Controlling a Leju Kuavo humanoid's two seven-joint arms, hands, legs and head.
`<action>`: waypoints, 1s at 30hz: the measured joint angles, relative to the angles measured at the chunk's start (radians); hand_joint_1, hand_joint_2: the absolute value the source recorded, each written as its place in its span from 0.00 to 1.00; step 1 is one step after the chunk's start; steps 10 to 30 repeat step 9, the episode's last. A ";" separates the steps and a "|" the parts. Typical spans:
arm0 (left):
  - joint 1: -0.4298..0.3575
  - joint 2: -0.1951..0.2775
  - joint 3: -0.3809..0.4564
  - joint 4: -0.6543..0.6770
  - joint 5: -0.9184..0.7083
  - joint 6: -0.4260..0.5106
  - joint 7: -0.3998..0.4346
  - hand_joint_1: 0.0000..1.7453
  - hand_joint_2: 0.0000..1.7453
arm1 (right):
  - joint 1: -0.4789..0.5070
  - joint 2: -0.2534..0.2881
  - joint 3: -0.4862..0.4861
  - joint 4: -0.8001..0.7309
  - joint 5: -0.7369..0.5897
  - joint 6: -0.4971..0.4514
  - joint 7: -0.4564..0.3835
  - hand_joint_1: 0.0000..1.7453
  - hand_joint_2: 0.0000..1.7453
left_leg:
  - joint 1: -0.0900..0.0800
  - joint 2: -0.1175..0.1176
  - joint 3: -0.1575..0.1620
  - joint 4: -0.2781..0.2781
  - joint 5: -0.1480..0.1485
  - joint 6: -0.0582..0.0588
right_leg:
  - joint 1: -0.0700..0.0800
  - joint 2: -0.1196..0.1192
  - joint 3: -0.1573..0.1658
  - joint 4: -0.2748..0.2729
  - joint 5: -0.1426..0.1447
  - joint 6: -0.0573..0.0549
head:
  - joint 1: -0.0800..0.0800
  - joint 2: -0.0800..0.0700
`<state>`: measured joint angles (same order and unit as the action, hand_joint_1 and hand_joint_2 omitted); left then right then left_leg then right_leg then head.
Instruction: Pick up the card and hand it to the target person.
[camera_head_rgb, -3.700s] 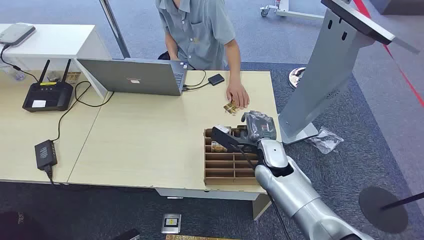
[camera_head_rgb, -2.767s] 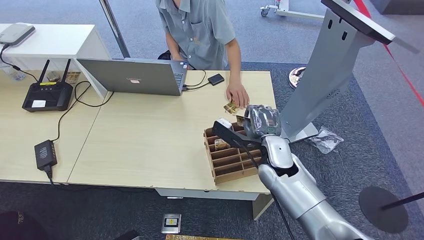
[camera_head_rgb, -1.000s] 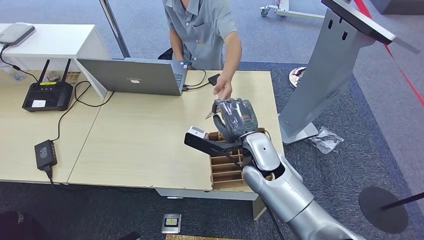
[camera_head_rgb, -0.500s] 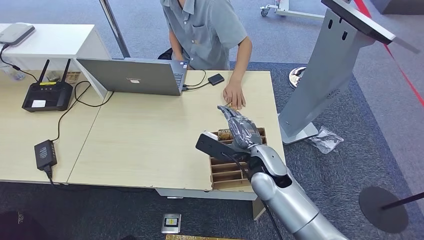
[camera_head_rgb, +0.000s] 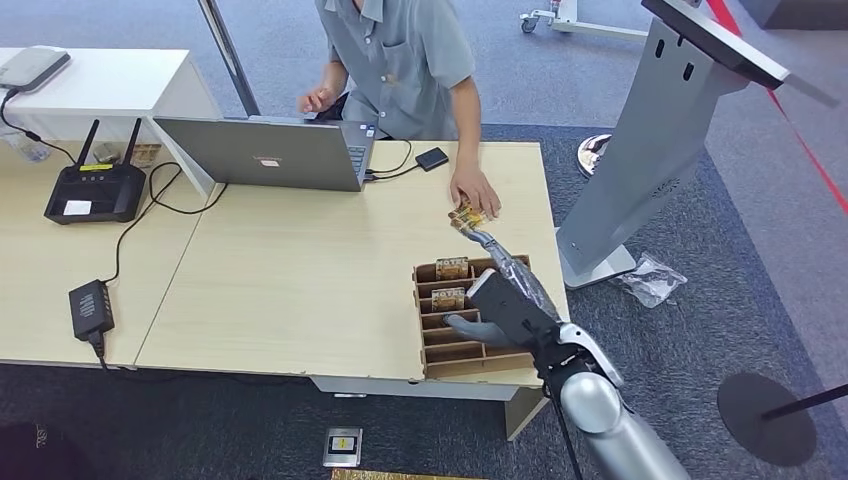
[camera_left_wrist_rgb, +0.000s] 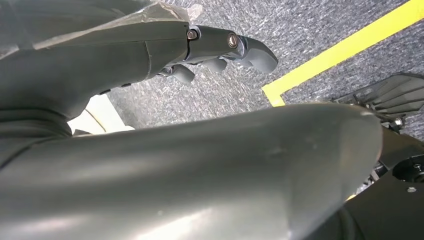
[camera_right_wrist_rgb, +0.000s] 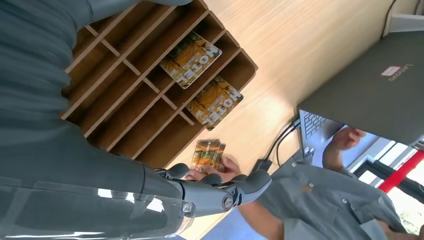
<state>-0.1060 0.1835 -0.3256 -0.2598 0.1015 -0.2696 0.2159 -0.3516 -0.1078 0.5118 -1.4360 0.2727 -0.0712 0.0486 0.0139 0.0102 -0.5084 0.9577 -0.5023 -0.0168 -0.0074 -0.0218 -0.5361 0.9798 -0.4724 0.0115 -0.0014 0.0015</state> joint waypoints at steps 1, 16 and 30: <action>-0.001 0.000 0.000 0.000 -0.003 -0.001 0.000 0.00 0.00 | 0.011 -0.007 -0.010 -0.010 -0.016 0.000 -0.004 0.00 1.00 | 0.000 0.000 0.000 0.000 0.000 0.000 | 0.000 0.000 0.000 0.000 0.000 0.000 | 0.000 0.000; -0.022 0.000 0.000 -0.001 -0.019 -0.015 0.010 0.00 0.00 | 0.079 -0.048 -0.076 -0.062 -0.092 0.001 -0.012 0.00 1.00 | 0.000 0.000 0.000 0.000 0.000 0.000 | 0.000 0.000 0.000 0.000 0.000 0.000 | 0.000 0.000; -0.022 0.000 0.000 -0.001 -0.019 -0.015 0.010 0.00 0.00 | 0.079 -0.048 -0.076 -0.062 -0.092 0.001 -0.012 0.00 1.00 | 0.000 0.000 0.000 0.000 0.000 0.000 | 0.000 0.000 0.000 0.000 0.000 0.000 | 0.000 0.000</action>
